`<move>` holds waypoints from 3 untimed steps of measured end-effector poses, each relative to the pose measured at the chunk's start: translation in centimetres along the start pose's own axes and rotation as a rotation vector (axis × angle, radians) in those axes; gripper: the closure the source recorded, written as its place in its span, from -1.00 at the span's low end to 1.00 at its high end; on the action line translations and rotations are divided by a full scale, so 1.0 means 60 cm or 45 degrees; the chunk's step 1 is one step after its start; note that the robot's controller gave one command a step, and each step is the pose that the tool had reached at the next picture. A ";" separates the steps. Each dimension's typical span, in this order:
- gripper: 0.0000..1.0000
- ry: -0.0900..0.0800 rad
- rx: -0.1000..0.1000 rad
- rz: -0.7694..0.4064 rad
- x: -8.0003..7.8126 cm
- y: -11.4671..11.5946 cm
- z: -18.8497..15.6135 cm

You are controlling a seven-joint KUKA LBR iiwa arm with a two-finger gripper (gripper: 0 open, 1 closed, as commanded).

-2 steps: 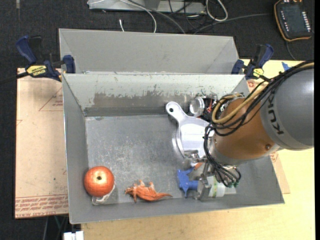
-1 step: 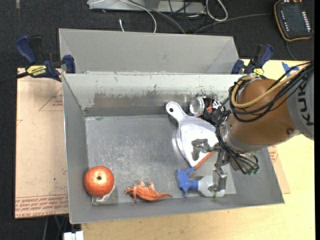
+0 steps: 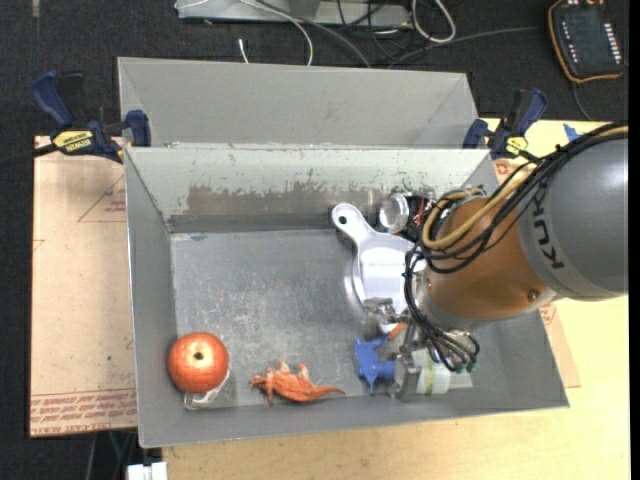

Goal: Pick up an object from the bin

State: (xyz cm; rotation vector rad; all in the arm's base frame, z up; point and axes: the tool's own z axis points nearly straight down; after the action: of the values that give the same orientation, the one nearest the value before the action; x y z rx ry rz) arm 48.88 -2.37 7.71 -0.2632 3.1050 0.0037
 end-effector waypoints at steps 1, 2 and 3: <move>-1.00 -0.018 0.001 -0.008 0.009 -0.009 0.007; 1.00 -0.006 -0.001 -0.003 0.003 -0.002 0.003; 1.00 -0.006 -0.001 -0.003 0.003 -0.002 0.002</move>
Offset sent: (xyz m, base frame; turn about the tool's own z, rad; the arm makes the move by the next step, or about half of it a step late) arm -0.0016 -0.0019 -0.0011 -0.0022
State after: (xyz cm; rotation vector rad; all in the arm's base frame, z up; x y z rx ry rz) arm 48.73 -2.49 7.55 -0.2660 3.1003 0.0060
